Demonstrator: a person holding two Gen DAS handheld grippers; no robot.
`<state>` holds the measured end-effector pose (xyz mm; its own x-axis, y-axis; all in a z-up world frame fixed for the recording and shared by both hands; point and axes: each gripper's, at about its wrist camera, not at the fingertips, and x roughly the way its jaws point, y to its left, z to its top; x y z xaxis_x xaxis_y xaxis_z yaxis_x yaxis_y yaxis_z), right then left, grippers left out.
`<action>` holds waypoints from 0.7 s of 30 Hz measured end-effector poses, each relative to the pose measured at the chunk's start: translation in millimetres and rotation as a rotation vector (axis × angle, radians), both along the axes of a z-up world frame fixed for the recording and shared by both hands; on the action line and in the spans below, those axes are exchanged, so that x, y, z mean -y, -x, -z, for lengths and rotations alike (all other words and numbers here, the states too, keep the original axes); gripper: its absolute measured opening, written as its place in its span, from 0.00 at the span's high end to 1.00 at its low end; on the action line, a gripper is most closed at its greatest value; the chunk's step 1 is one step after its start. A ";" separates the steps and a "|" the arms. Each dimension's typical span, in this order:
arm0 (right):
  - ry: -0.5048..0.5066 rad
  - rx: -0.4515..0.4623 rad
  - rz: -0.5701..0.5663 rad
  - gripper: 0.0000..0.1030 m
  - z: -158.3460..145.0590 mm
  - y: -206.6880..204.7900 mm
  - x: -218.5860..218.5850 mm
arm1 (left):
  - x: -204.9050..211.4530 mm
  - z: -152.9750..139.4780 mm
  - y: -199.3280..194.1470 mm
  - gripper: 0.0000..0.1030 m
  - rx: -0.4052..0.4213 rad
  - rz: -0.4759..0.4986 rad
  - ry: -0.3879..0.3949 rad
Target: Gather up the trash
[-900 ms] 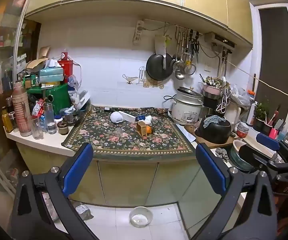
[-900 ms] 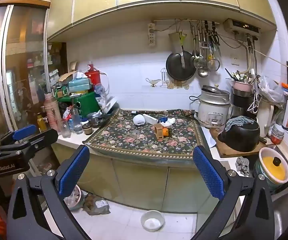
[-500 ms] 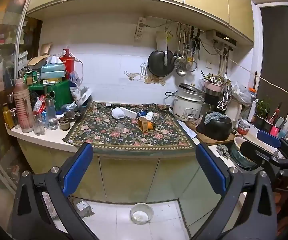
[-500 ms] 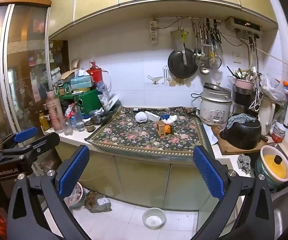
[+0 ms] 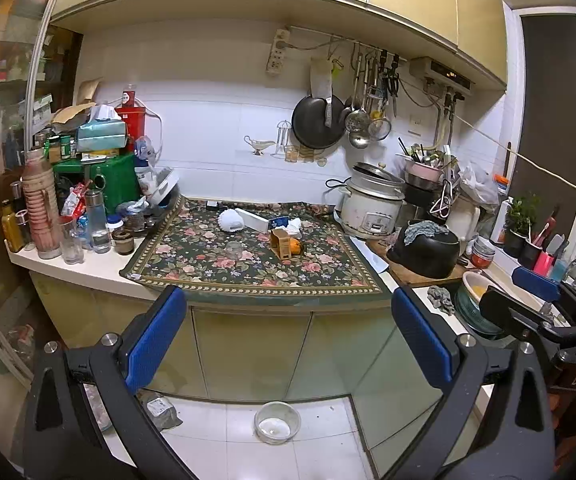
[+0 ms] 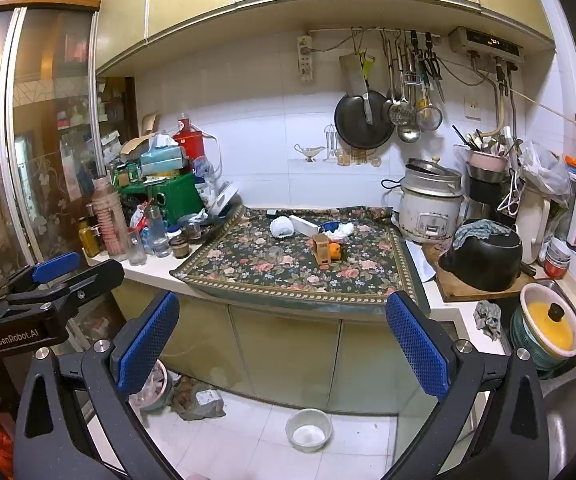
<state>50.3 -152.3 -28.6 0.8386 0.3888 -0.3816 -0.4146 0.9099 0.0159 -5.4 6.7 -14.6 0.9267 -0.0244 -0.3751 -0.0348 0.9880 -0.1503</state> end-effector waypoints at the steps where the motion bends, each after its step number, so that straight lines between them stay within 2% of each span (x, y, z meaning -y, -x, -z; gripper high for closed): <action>1: 0.002 0.001 0.000 0.00 0.6 0.0 -0.1 | -0.6 -0.1 -0.4 0.00 -0.001 0.002 0.000; 21: -0.003 0.003 0.002 0.00 2.1 -1.6 7.5 | 2.4 0.8 0.0 0.00 0.000 0.010 0.001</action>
